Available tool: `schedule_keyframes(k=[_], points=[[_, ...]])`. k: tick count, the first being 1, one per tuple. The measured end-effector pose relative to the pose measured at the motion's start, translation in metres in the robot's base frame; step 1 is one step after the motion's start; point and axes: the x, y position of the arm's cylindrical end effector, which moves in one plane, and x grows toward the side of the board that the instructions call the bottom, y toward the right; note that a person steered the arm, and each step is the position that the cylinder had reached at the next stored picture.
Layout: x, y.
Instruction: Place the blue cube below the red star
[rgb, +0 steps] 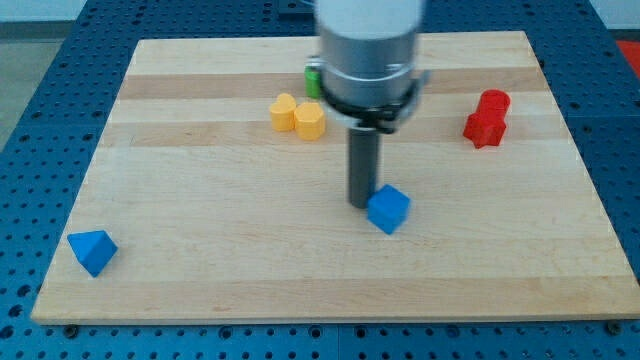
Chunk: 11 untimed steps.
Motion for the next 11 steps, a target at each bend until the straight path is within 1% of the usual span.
schedule_keyframes(k=[1,2,3,4,6,7,8,9,10,11], points=[[0.004,-0.022],[0.024,-0.075],[0.059,-0.082],[0.058,-0.041],[-0.011,0.076],[-0.016,0.086],[0.007,0.058],[0.03,0.07],[0.021,0.115],[-0.012,0.145]])
